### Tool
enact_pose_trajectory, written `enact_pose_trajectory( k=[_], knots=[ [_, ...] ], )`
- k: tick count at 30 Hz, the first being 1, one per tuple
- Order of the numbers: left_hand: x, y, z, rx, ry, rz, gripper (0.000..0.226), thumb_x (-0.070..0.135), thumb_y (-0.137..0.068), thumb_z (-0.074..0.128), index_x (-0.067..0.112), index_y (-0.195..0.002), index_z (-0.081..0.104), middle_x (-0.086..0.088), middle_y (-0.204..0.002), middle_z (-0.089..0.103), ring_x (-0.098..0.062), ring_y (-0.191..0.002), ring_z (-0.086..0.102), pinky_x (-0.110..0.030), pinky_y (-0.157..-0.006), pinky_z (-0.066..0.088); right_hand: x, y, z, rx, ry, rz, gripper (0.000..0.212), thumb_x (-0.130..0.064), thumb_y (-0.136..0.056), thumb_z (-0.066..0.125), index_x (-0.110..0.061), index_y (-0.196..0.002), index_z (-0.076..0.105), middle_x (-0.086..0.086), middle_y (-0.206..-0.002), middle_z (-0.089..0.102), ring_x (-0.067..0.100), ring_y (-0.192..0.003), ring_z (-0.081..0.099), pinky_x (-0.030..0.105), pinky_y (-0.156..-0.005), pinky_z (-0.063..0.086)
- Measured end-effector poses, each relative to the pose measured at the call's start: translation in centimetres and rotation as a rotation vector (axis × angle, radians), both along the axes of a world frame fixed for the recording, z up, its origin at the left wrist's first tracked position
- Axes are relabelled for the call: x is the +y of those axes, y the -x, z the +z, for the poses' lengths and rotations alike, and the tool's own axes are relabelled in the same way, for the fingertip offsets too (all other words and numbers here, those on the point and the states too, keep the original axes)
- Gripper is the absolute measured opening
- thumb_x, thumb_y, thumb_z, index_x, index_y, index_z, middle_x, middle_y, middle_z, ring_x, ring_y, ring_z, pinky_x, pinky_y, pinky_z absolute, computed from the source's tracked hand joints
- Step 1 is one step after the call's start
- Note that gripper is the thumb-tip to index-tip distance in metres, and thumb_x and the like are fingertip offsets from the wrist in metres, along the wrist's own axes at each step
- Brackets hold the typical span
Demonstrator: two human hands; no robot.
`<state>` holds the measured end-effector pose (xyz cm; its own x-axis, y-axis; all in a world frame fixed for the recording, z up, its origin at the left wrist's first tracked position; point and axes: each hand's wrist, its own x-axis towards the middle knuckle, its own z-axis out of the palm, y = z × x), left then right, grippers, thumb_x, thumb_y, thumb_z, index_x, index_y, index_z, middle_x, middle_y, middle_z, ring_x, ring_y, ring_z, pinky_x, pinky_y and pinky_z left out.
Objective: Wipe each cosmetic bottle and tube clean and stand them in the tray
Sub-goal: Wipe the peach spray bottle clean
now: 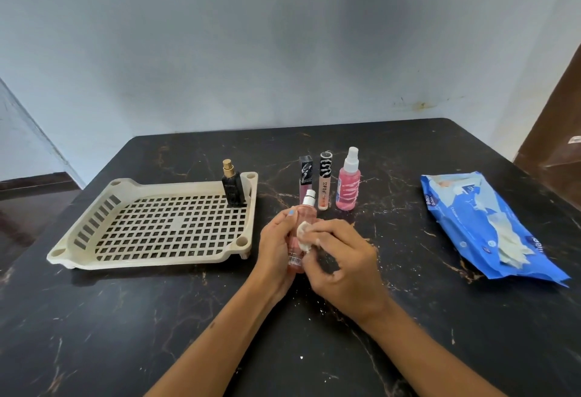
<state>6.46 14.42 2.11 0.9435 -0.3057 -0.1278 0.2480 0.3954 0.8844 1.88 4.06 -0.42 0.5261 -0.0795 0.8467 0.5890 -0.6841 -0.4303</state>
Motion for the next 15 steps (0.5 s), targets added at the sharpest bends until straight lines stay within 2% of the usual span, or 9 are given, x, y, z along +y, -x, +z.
enact_pose_trajectory(
  k=[2, 4, 6, 9, 11, 13, 15],
  knots=[
    [-0.04, 0.03, 0.13, -0.017, -0.003, -0.029, 0.024, 0.02, -0.093, 0.045, 0.007, -0.088, 0.065, -0.008, -0.074, 0.063, -0.014, -0.065, 0.06, -0.027, -0.062, 0.049, -0.15, -0.21, -0.06, 0.013, -0.047, -0.024, 0.018, 0.003, -0.077, 0.066, 0.002, -0.094, 0.074, 0.007, -0.098, 0.068, 0.013, -0.093, 0.064, 0.02, -0.088, 0.052],
    [-0.09, 0.21, 0.23, -0.075, -0.041, -0.05, 0.026, 0.024, -0.088, 0.054, 0.002, -0.097, 0.065, -0.01, -0.08, 0.063, -0.015, -0.07, 0.058, -0.026, -0.063, 0.048, -0.46, -0.45, 0.07, 0.047, -0.152, -0.062, 0.02, -0.003, -0.085, 0.061, 0.001, -0.102, 0.072, 0.002, -0.104, 0.065, 0.008, -0.099, 0.062, 0.016, -0.092, 0.048],
    [-0.12, 0.38, 0.14, -0.124, -0.111, -0.073, 0.026, 0.023, -0.086, 0.056, 0.002, -0.098, 0.065, -0.009, -0.077, 0.062, -0.014, -0.064, 0.056, -0.023, -0.055, 0.048, -0.89, -0.68, 0.25, 0.07, -0.238, -0.106, 0.022, 0.0, -0.089, 0.061, 0.0, -0.109, 0.07, -0.002, -0.108, 0.062, -0.001, -0.104, 0.058, 0.011, -0.094, 0.044],
    [-0.13, 0.46, 0.13, -0.125, -0.123, -0.077, 0.021, 0.017, -0.092, 0.049, 0.004, -0.096, 0.066, -0.009, -0.073, 0.064, -0.012, -0.057, 0.059, -0.021, -0.049, 0.05, -0.98, -0.7, 0.43, 0.086, -0.239, -0.128, 0.025, 0.005, -0.088, 0.061, 0.001, -0.111, 0.069, -0.003, -0.11, 0.061, -0.004, -0.106, 0.056, 0.009, -0.094, 0.043],
    [-0.08, 0.32, 0.01, -0.117, -0.085, -0.05, 0.023, 0.015, -0.094, 0.048, 0.004, -0.104, 0.065, -0.008, -0.078, 0.068, -0.012, -0.062, 0.062, -0.022, -0.054, 0.053, -0.86, -0.62, 0.4, 0.082, -0.217, -0.119, 0.025, 0.008, -0.086, 0.064, 0.001, -0.109, 0.07, -0.002, -0.108, 0.063, 0.0, -0.104, 0.059, 0.01, -0.094, 0.044],
    [-0.06, 0.13, -0.21, -0.098, -0.048, -0.025, 0.024, 0.014, -0.093, 0.049, 0.005, -0.11, 0.063, -0.008, -0.087, 0.07, -0.014, -0.073, 0.065, -0.027, -0.066, 0.054, -0.87, -0.62, 0.28, 0.072, -0.208, -0.128, 0.025, 0.008, -0.083, 0.068, 0.0, -0.106, 0.072, 0.001, -0.106, 0.067, 0.007, -0.1, 0.063, 0.015, -0.092, 0.049],
    [-0.13, 0.1, -0.25, -0.085, -0.037, -0.007, 0.021, 0.015, -0.094, 0.049, 0.006, -0.104, 0.065, -0.008, -0.087, 0.07, -0.015, -0.077, 0.064, -0.027, -0.072, 0.053, -0.86, -0.58, 0.14, 0.059, -0.195, -0.122, 0.021, 0.005, -0.082, 0.069, -0.001, -0.101, 0.074, 0.004, -0.102, 0.07, 0.011, -0.097, 0.066, 0.022, -0.09, 0.053]
  ],
)
